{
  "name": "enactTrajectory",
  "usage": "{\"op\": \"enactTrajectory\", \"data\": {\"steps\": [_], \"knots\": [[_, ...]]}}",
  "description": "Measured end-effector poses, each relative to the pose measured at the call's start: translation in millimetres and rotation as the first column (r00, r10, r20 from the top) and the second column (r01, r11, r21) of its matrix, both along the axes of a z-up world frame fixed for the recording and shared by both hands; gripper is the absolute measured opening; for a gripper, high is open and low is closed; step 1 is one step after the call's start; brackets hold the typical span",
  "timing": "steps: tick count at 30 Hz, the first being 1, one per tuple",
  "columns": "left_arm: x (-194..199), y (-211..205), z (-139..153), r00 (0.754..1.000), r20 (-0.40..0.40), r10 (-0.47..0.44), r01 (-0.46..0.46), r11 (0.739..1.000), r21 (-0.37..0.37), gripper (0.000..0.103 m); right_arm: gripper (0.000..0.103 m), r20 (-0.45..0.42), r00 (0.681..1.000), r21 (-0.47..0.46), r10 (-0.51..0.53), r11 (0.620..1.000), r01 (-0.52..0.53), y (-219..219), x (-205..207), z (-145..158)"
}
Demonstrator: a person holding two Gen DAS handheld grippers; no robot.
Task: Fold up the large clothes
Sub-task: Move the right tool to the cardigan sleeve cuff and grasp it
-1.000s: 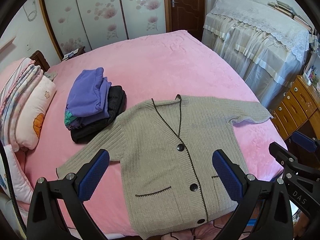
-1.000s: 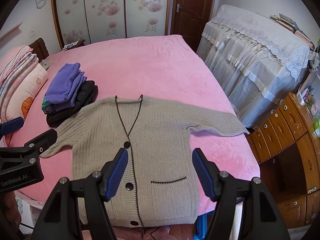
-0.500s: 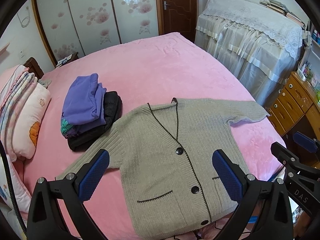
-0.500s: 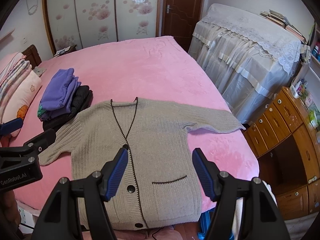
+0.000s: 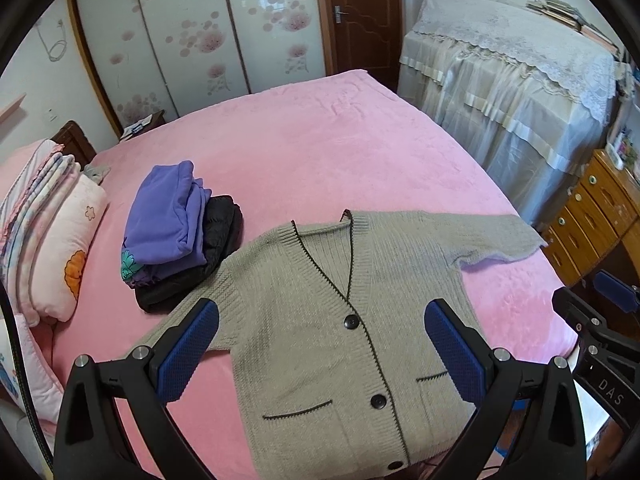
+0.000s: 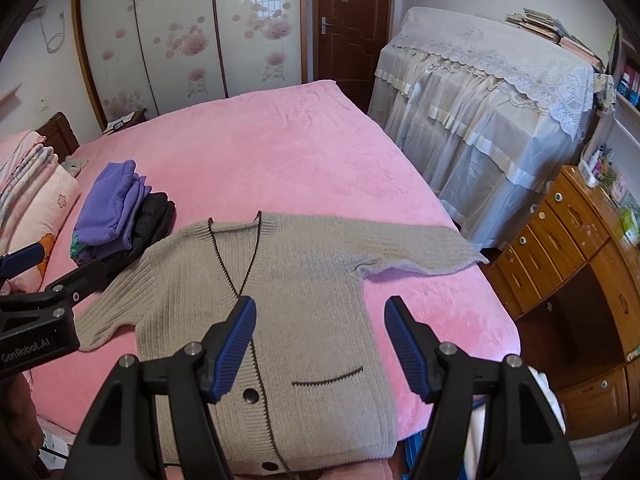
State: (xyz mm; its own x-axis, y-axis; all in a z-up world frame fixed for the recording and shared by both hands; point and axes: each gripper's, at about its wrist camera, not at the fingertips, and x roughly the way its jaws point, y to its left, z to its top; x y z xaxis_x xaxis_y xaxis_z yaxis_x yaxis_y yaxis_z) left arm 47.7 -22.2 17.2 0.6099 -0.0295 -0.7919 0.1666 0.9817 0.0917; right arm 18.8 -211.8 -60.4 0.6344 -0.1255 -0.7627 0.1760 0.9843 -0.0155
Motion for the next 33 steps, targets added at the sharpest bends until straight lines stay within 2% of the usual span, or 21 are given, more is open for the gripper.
{"op": "enactTrajectory", "data": {"steps": [7, 12, 14, 19, 24, 28, 33], "knots": [[34, -71, -2, 0.997, -0.023, 0.072, -0.071, 0.997, 0.033, 0.102, 0.066, -0.013, 0.999, 0.047, 0.039, 0.998, -0.039, -78, 37, -5], [63, -139, -3, 0.997, -0.024, 0.071, -0.069, 0.995, 0.070, 0.102, 0.066, -0.034, 0.998, 0.084, 0.046, 0.996, -0.043, -145, 64, -16], [77, -169, -7, 0.996, -0.047, 0.070, -0.067, 0.996, 0.057, 0.102, 0.066, -0.052, 0.998, 0.101, 0.043, 0.994, -0.038, -168, 73, -24], [113, -239, -24, 0.992, -0.110, 0.067, -0.064, 0.998, 0.027, 0.102, 0.066, -0.110, 0.994, 0.139, 0.002, 0.990, 0.013, -234, 95, -61], [134, -307, -49, 0.994, -0.105, -0.012, 0.018, 0.998, 0.064, 0.102, 0.066, -0.150, 0.982, 0.156, -0.111, 0.979, 0.134, -305, 106, -117], [150, -351, -79, 0.991, -0.110, -0.074, 0.078, 0.996, 0.037, 0.102, 0.066, -0.220, 0.964, 0.185, -0.151, 0.964, 0.194, -357, 117, -161], [172, -384, -119, 0.984, -0.141, -0.108, 0.106, 0.994, -0.021, 0.102, 0.065, -0.298, 0.937, 0.298, -0.185, 0.914, 0.275, -413, 134, -219]]}}
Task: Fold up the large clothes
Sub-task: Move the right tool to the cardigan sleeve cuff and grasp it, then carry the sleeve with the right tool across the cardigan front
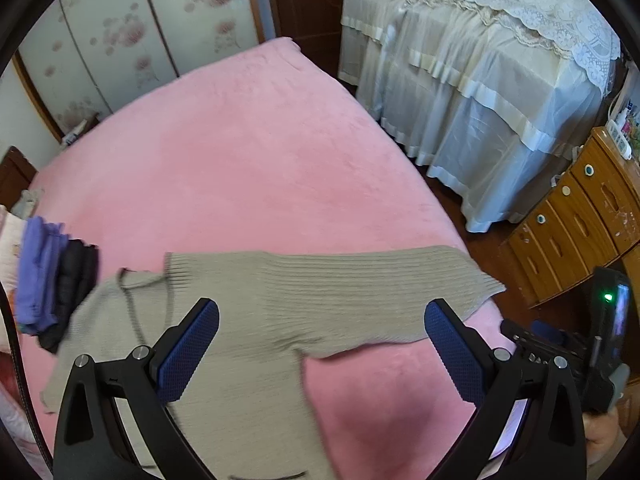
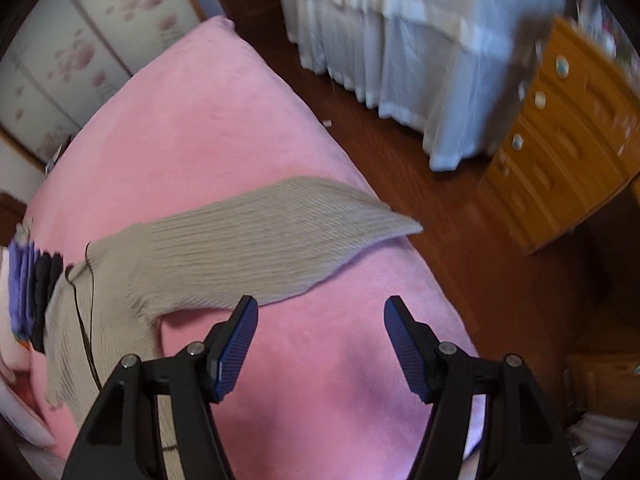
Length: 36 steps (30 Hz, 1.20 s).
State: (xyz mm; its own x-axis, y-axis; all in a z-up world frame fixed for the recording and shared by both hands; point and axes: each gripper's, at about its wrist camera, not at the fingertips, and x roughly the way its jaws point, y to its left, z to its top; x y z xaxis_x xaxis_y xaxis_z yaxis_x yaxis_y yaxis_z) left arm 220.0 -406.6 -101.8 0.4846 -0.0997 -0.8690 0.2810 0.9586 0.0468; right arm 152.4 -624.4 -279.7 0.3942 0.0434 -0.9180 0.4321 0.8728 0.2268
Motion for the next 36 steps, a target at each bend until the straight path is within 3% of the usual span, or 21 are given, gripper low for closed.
{"op": "enactTrajectory", "data": {"steps": [9, 16, 20, 21, 25, 31, 36], "knots": [[28, -32, -62, 0.998, -0.058, -0.008, 0.008, 1.000, -0.003, 0.102, 0.058, -0.041, 0.988, 0.224, -0.151, 0.962, 0.156, -49, 31, -70], [34, -27, -79, 0.995, -0.096, 0.014, -0.015, 1.000, -0.007, 0.102, 0.048, -0.095, 0.976, 0.331, -0.196, 0.918, 0.217, -61, 56, -109], [36, -23, -80, 0.994, -0.104, 0.025, -0.026, 1.000, -0.006, 0.102, 0.018, -0.097, 0.974, 0.355, -0.206, 0.907, 0.227, -61, 64, -118], [36, -21, -79, 0.994, -0.104, 0.029, -0.030, 1.000, -0.007, 0.102, 0.013, -0.083, 0.975, 0.355, -0.207, 0.908, 0.223, -60, 66, -117], [37, -13, -73, 0.994, -0.104, 0.047, -0.049, 0.999, -0.020, 0.102, 0.009, -0.007, 0.980, 0.307, -0.198, 0.932, 0.191, -55, 67, -99], [39, 9, -59, 0.991, -0.104, 0.088, -0.094, 0.994, -0.058, 0.102, 0.008, 0.146, 0.983, 0.216, -0.108, 0.974, 0.075, -29, 67, -40], [38, 31, -44, 0.989, -0.095, 0.114, -0.124, 0.987, -0.099, 0.102, 0.008, 0.270, 0.963, 0.148, -0.010, 0.988, -0.032, 4, 69, 19]]}}
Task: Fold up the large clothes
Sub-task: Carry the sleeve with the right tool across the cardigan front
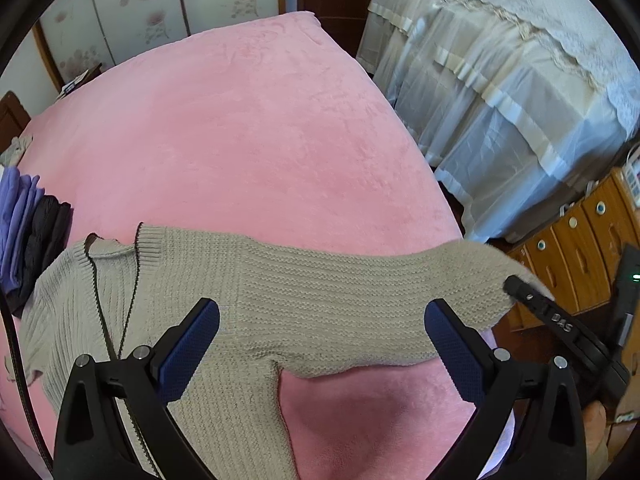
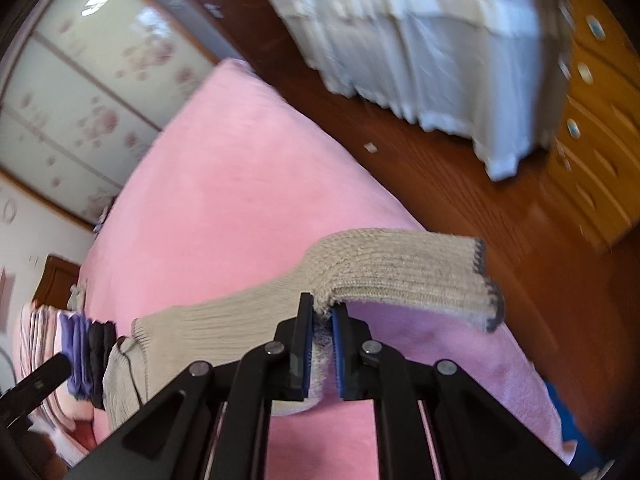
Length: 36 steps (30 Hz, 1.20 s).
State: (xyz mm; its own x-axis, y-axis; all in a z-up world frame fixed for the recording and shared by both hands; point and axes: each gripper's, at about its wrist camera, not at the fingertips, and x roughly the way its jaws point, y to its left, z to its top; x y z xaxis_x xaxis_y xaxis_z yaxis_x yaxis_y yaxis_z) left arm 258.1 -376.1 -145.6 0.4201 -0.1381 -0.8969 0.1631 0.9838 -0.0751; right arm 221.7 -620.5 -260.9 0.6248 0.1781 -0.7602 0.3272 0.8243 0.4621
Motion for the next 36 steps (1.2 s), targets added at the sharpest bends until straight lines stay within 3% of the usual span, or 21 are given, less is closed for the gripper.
{"op": "enactTrajectory", "data": {"steps": [6, 11, 15, 19, 23, 29, 33, 36], "knots": [[-4, 34, 21, 0.999, 0.031, 0.030, -0.028, 0.998, -0.053, 0.102, 0.008, 0.129, 0.987, -0.062, 0.100, 0.994, -0.093, 46, 3, 62], [-8, 83, 31, 0.995, 0.071, 0.063, -0.057, 0.995, -0.085, 0.102, 0.008, 0.195, 0.956, -0.126, 0.220, 0.972, -0.198, 99, 6, 101], [-12, 138, 26, 0.992, 0.077, 0.101, -0.092, 0.990, -0.105, 0.102, 0.008, 0.206, 0.918, -0.220, 0.338, 0.930, -0.294, 169, 6, 123], [-15, 221, 2, 0.985, 0.042, 0.169, -0.163, 0.981, -0.108, 0.102, 0.008, 0.177, 0.881, -0.320, 0.439, 0.872, -0.371, 241, 3, 120], [-19, 329, -33, 0.963, -0.024, 0.269, -0.270, 0.957, -0.107, 0.102, 0.008, 0.091, 0.847, -0.436, 0.523, 0.786, -0.438, 332, 9, 92], [-27, 451, -87, 0.937, -0.096, 0.335, -0.343, 0.936, -0.078, 0.102, 0.009, -0.133, 0.801, -0.550, 0.584, 0.629, -0.550, 456, 23, -9], [-28, 486, -114, 0.939, -0.134, 0.318, -0.331, 0.940, -0.086, 0.101, 0.012, -0.309, 0.768, -0.570, 0.562, 0.536, -0.622, 511, 25, -79], [-25, 488, -129, 0.943, -0.173, 0.284, -0.308, 0.942, -0.132, 0.101, 0.018, -0.356, 0.762, -0.579, 0.540, 0.513, -0.634, 523, 17, -98]]}}
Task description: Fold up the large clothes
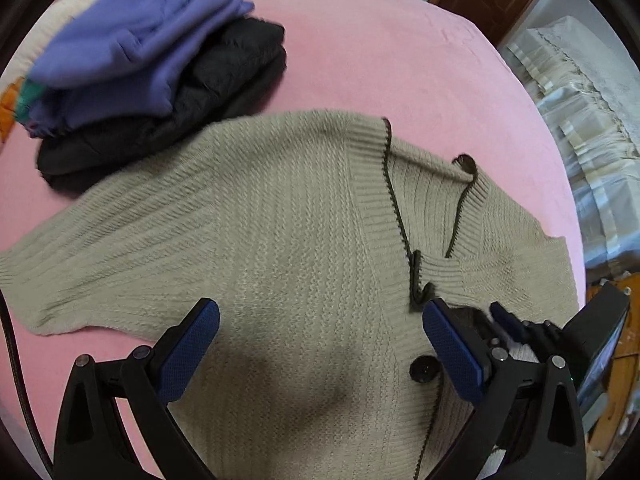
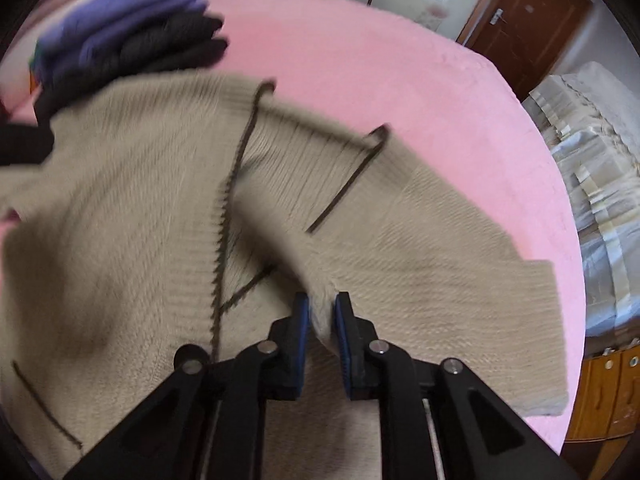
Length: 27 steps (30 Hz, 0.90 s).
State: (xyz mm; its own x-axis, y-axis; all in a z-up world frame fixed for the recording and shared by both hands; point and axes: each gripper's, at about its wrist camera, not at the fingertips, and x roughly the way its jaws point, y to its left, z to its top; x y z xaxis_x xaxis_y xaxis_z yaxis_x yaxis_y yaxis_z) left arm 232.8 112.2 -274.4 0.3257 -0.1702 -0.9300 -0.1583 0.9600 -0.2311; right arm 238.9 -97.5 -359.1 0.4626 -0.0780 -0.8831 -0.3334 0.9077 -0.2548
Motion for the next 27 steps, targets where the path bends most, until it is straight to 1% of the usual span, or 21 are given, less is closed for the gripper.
{"op": "enactTrajectory", "data": {"steps": [4, 6, 8, 10, 11, 14, 16, 18, 19, 21, 23, 24, 25, 26, 27], "knots": [[14, -14, -16, 0.998, -0.014, -0.062, 0.061, 0.995, -0.080, 0.101, 0.018, -0.003, 0.999, 0.030, -0.033, 0.999, 0.033, -11, -13, 2], [21, -28, -20, 0.995, -0.018, -0.097, 0.094, 0.988, -0.125, 0.101, 0.018, 0.004, 0.999, 0.063, -0.054, 0.997, 0.053, -23, -21, 14], [30, -41, -28, 0.991, -0.028, -0.134, 0.126, 0.973, -0.193, 0.100, 0.018, 0.022, 0.997, 0.083, -0.067, 0.994, 0.065, -26, -25, 23], [38, -56, -37, 0.984, -0.040, -0.171, 0.154, 0.951, -0.269, 0.100, 0.018, 0.039, 0.996, 0.113, -0.085, 0.990, 0.080, -37, -35, 35], [42, -64, -44, 0.981, -0.054, -0.186, 0.162, 0.942, -0.294, 0.100, 0.018, 0.045, 0.994, 0.120, -0.096, 0.989, 0.090, -42, -39, 40], [48, -84, -68, 0.976, -0.112, -0.189, 0.138, 0.925, -0.354, 0.094, 0.018, 0.050, 0.989, 0.140, -0.140, 0.981, 0.132, -58, -47, 49], [48, -92, -85, 0.971, -0.156, -0.179, 0.103, 0.909, -0.404, 0.080, 0.018, 0.045, 0.983, 0.160, -0.177, 0.973, 0.168, -69, -51, 50], [45, -99, -99, 0.966, -0.192, -0.173, 0.078, 0.903, -0.423, 0.075, 0.018, 0.039, 0.978, 0.188, -0.205, 0.963, 0.195, -78, -51, 50], [42, -100, -103, 0.964, -0.201, -0.172, 0.072, 0.903, -0.424, 0.074, 0.018, 0.035, 0.976, 0.197, -0.213, 0.959, 0.202, -81, -50, 50], [37, -107, -111, 0.963, -0.208, -0.169, 0.068, 0.906, -0.418, 0.074, 0.018, 0.018, 0.973, 0.228, -0.232, 0.948, 0.222, -90, -49, 48], [36, -114, -116, 0.964, -0.207, -0.168, 0.073, 0.914, -0.399, 0.069, 0.018, 0.016, 0.970, 0.248, -0.242, 0.941, 0.231, -96, -49, 49], [35, -116, -117, 0.963, -0.205, -0.172, 0.079, 0.916, -0.394, 0.055, 0.018, 0.018, 0.969, 0.260, -0.247, 0.937, 0.234, -99, -49, 50], [35, -120, -117, 0.961, -0.210, -0.180, 0.089, 0.919, -0.383, 0.031, 0.018, 0.020, 0.968, 0.271, -0.252, 0.933, 0.237, -102, -49, 50], [36, -125, -119, 0.955, -0.222, -0.198, 0.106, 0.924, -0.368, 0.017, 0.018, 0.019, 0.967, 0.275, -0.254, 0.931, 0.239, -103, -47, 50], [36, -130, -119, 0.950, -0.228, -0.214, 0.122, 0.924, -0.361, 0.009, 0.018, 0.015, 0.966, 0.280, -0.257, 0.929, 0.243, -105, -47, 49]]}}
